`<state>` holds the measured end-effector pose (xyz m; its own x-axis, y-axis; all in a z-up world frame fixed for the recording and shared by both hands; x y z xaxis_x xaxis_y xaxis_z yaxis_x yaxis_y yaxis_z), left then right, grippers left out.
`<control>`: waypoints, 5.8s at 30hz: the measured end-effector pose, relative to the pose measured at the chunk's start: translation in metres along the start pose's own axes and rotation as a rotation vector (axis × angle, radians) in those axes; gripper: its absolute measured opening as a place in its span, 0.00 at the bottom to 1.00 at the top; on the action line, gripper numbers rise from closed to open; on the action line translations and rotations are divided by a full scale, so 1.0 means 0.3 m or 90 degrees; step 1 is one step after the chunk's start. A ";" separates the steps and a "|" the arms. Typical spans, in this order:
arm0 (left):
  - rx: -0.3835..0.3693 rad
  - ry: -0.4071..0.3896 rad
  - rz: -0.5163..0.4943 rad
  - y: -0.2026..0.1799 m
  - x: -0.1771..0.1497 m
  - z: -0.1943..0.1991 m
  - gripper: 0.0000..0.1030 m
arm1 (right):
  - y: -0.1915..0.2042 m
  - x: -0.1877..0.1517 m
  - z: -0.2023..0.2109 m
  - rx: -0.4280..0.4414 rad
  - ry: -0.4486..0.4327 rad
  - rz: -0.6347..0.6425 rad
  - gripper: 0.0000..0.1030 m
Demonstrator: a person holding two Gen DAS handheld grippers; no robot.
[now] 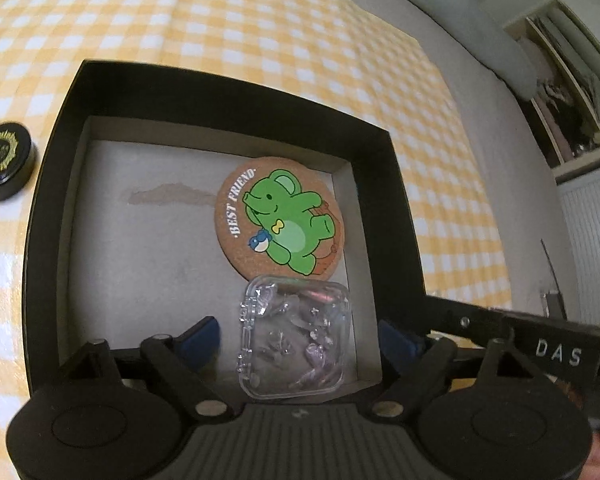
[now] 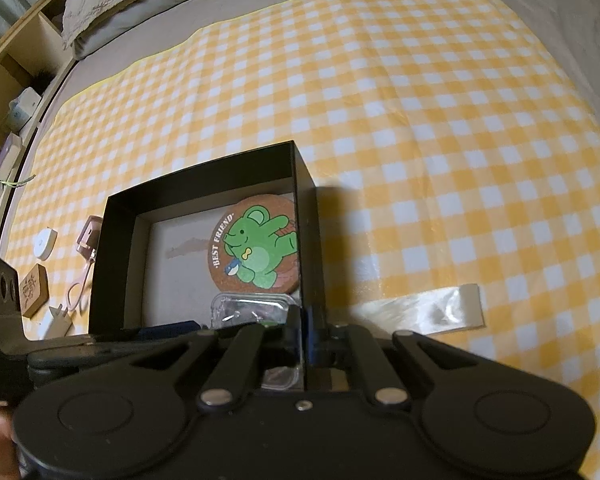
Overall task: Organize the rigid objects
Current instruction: 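Place the clear case in the box beside the coaster and release, then move the left gripper to the carved wooden block and grasp it, then carry the wooden block into the box beside the coaster and release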
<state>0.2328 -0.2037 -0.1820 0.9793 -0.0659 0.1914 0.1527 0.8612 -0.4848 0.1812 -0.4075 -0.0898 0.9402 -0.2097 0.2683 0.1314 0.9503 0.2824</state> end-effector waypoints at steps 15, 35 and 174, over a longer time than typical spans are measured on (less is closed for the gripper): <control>0.005 0.033 -0.065 -0.030 -0.030 -0.009 0.59 | 0.020 0.012 -0.020 -0.017 0.000 0.003 0.04; 0.110 -0.105 -0.245 -0.092 -0.059 0.234 0.98 | 0.021 0.013 -0.021 -0.022 -0.001 0.008 0.04; 0.238 -0.115 -0.114 0.015 0.135 0.227 0.82 | 0.045 0.037 -0.055 -0.079 -0.008 0.106 0.04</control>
<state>0.2641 -0.1681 -0.1182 0.8981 -0.1696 0.4057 0.2260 0.9695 -0.0950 0.1986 -0.3933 -0.0981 0.9485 -0.0502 0.3128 0.0138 0.9930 0.1174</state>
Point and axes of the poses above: each gripper's, at about its wrist camera, not at the fingertips, and z roughly against the way its jaws point, y to its left, x to its top, the point moved 5 cm from there along -z, roughly the way its jaws point, and after that the axes turned 5 degrees about y, right-handed, at the moved point
